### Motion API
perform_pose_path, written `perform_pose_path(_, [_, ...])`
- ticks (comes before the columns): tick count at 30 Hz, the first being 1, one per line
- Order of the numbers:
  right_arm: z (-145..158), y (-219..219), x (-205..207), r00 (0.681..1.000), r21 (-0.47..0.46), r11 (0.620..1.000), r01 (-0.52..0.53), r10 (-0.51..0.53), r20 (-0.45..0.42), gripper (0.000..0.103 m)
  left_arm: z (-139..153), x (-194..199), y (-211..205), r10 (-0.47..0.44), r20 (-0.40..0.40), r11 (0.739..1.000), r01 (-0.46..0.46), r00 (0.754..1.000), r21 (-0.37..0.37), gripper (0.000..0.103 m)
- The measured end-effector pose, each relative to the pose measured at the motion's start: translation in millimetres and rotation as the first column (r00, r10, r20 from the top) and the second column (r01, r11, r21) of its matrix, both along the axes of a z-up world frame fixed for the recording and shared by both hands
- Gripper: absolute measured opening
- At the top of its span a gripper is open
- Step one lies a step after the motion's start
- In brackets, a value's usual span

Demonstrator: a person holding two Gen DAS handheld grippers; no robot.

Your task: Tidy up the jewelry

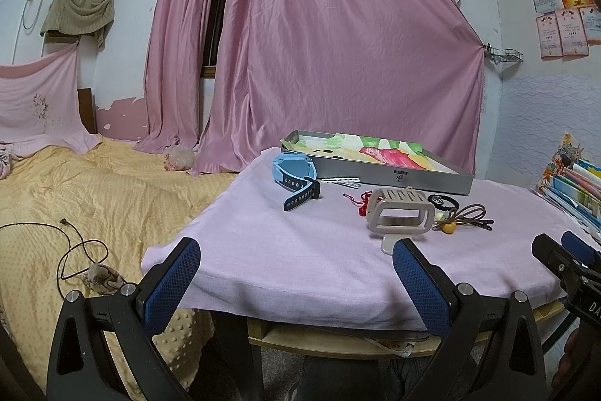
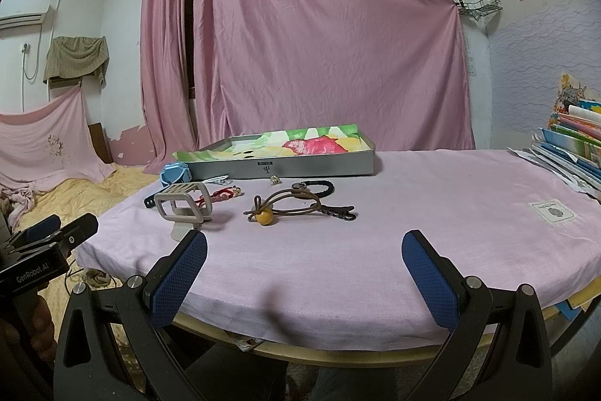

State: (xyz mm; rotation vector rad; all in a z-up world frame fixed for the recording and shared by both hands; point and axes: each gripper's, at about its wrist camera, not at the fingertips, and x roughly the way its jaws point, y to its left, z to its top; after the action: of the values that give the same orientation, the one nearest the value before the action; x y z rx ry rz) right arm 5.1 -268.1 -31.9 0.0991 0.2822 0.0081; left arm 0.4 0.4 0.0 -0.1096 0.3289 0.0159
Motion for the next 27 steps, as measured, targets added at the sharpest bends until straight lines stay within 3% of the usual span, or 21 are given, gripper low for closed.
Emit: perform_pose_path(27, [-2.3,3.0,1.0,1.000,0.005,1.000,-0.004,0.004,0.000,0.102,0.1,0.2,0.0,-0.001,-0.004,1.000,0.001,1.000,0.001,0.103])
